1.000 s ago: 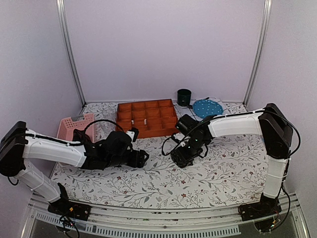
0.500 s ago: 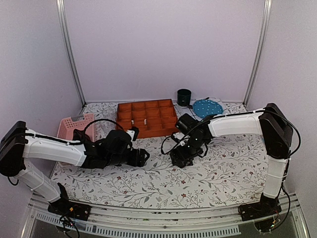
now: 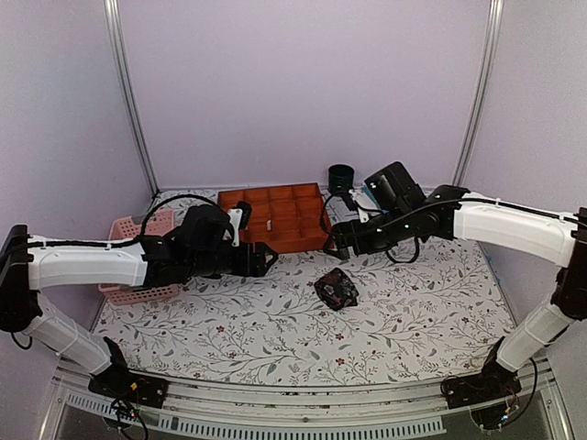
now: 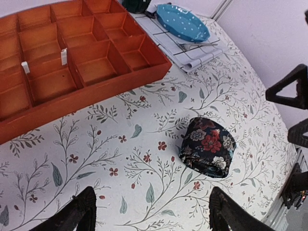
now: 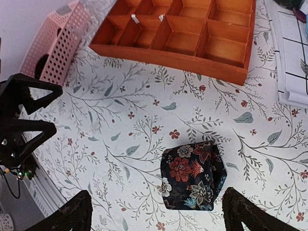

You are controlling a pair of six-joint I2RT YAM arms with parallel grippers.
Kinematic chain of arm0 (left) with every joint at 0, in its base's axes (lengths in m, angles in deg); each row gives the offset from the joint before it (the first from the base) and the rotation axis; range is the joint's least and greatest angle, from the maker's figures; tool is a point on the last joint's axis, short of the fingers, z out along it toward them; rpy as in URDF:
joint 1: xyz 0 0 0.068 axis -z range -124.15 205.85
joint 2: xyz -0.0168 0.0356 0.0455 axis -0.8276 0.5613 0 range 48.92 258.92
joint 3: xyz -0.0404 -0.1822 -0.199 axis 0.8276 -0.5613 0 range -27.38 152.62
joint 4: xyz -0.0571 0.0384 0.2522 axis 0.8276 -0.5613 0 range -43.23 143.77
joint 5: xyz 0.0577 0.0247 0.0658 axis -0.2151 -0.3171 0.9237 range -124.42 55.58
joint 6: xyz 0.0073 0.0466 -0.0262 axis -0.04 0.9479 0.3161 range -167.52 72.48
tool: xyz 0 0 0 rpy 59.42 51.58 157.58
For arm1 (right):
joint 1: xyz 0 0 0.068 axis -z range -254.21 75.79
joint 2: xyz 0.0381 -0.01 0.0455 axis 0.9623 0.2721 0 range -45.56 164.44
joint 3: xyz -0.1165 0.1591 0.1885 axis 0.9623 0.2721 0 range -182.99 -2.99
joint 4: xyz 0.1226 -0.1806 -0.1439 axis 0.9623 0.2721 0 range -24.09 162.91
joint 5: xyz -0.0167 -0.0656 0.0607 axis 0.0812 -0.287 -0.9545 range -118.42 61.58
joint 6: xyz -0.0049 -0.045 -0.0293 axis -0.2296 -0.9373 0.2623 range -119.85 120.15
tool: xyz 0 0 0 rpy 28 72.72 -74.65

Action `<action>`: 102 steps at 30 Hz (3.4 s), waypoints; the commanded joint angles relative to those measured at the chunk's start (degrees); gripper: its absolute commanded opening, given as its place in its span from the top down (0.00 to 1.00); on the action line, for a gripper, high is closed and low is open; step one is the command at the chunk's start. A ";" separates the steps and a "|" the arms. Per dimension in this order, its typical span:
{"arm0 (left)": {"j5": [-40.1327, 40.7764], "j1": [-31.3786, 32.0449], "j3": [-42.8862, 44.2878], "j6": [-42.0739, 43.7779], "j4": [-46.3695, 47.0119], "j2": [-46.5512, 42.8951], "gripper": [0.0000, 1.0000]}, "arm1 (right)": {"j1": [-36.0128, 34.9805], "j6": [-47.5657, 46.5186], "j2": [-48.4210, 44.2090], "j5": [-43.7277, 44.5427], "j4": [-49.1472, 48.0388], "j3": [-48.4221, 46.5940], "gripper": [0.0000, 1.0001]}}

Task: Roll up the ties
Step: Adjust the tie at the center of the board, then pick up the tie from the center of the board.

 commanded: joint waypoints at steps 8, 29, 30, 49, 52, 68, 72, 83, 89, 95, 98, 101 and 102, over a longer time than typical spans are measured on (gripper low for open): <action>-2.75 -5.71 4.28 1.91 -5.44 -5.92 0.22 | -11.45 12.95 -13.88 3.58 -20.43 26.35 0.55; -7.73 -6.55 -1.58 -1.46 -2.10 -6.06 0.25 | -13.28 28.03 5.74 9.38 -37.67 36.98 0.92; -7.87 -6.57 -1.67 -1.53 -1.97 -5.91 0.25 | -12.92 28.26 6.11 9.98 -37.52 37.13 0.93; -14.77 -6.44 -0.21 -0.89 2.03 2.12 0.24 | 0.70 23.76 3.18 6.49 -41.01 41.69 0.92; -16.26 -6.45 0.82 -0.77 2.56 4.28 0.24 | 2.59 22.69 3.88 5.20 -42.07 41.72 0.93; -28.08 -6.47 8.31 -11.20 10.08 21.08 0.00 | 7.35 22.55 -13.38 3.96 -29.91 42.27 0.74; -32.79 -6.46 10.36 -15.20 13.94 25.28 0.00 | 7.34 22.16 -17.92 -3.34 -30.26 39.79 0.69; -37.07 -6.75 16.99 -18.65 14.35 33.88 0.01 | 7.20 23.14 -6.16 -16.09 -38.55 32.49 0.83; -37.96 -6.87 18.31 -18.35 13.08 35.92 0.02 | 7.26 23.35 0.10 -17.33 -40.92 31.20 0.85; -40.31 -6.84 20.45 -17.36 11.22 38.48 0.05 | 7.56 23.17 3.32 -16.45 -41.68 32.79 0.87; -41.43 -6.73 21.48 -16.87 10.34 39.50 0.05 | 7.78 23.45 4.00 -16.21 -42.59 33.97 0.88; -43.07 -6.65 22.75 -16.48 9.53 40.69 0.07 | 7.94 23.81 4.21 -15.92 -43.18 34.82 0.88; -43.54 -6.53 23.17 -16.30 9.29 41.07 0.07 | 7.89 23.80 4.21 -15.91 -43.35 35.05 0.88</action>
